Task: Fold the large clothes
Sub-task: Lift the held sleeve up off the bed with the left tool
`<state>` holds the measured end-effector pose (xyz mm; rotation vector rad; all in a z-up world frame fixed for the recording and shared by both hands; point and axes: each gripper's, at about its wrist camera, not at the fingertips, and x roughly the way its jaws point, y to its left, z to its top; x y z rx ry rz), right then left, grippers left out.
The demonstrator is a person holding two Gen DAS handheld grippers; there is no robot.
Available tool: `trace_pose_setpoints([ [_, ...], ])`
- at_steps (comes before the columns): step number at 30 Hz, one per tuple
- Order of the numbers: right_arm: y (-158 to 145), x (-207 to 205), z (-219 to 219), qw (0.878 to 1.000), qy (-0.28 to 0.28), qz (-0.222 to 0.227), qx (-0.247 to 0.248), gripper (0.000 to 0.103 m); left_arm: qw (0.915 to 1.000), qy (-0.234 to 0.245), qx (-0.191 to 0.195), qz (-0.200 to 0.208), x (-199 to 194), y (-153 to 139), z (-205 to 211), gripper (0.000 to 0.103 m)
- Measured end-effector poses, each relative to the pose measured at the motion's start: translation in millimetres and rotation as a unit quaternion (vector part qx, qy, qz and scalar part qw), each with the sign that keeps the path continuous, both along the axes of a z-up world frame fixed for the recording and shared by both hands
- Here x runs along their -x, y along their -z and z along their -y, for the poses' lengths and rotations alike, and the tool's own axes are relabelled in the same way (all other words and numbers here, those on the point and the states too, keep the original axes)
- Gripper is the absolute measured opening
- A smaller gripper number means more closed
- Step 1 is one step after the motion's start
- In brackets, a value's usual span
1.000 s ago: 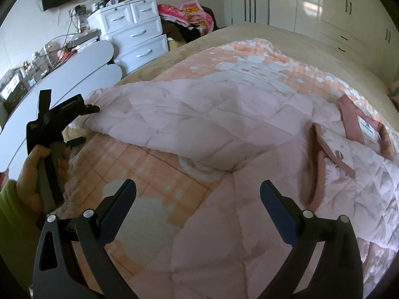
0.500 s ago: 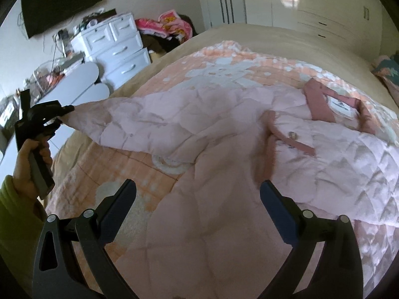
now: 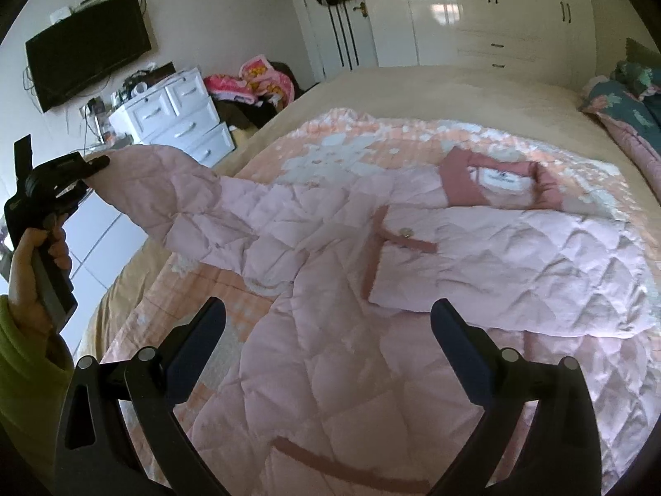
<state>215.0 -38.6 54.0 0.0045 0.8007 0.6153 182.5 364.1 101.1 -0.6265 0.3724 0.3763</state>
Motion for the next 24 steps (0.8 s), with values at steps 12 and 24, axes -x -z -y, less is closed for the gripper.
trace_pose_setpoints([
  [12, -34, 16, 54, 0.998, 0.042, 0.025, -0.037, 0.099, 0.9977, 0.049, -0.044, 0.018, 1, -47, 64, 0.01],
  [24, -47, 25, 102, 0.995, 0.078, 0.036, -0.057, 0.099, 0.9934, 0.085, -0.075, 0.023, -7, -67, 110, 0.01],
])
